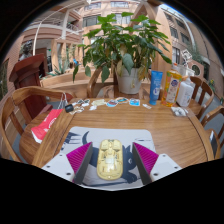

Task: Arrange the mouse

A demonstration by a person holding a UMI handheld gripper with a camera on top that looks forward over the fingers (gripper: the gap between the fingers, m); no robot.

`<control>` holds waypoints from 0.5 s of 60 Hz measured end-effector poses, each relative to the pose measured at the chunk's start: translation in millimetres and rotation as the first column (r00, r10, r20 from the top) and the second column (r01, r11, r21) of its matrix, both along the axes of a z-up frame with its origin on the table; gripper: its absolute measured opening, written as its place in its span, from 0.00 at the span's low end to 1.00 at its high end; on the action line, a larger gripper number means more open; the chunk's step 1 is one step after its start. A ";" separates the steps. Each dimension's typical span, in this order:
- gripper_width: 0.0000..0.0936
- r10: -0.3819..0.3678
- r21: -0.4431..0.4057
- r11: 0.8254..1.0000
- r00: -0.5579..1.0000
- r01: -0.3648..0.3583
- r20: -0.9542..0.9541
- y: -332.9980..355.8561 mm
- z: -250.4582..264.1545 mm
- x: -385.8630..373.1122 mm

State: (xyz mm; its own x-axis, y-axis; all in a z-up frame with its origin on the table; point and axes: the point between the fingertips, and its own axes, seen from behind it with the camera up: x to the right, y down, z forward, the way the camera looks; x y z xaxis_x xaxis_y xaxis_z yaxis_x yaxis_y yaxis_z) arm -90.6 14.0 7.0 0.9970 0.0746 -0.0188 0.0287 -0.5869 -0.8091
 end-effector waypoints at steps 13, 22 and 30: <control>0.91 -0.009 0.074 0.997 1.000 0.007 0.021 -57.4 57.7 8.8; 0.91 -0.013 0.126 0.992 0.999 0.009 0.033 -109.0 103.1 18.6; 0.91 -0.008 0.147 0.989 0.999 0.001 0.046 -154.1 128.4 18.7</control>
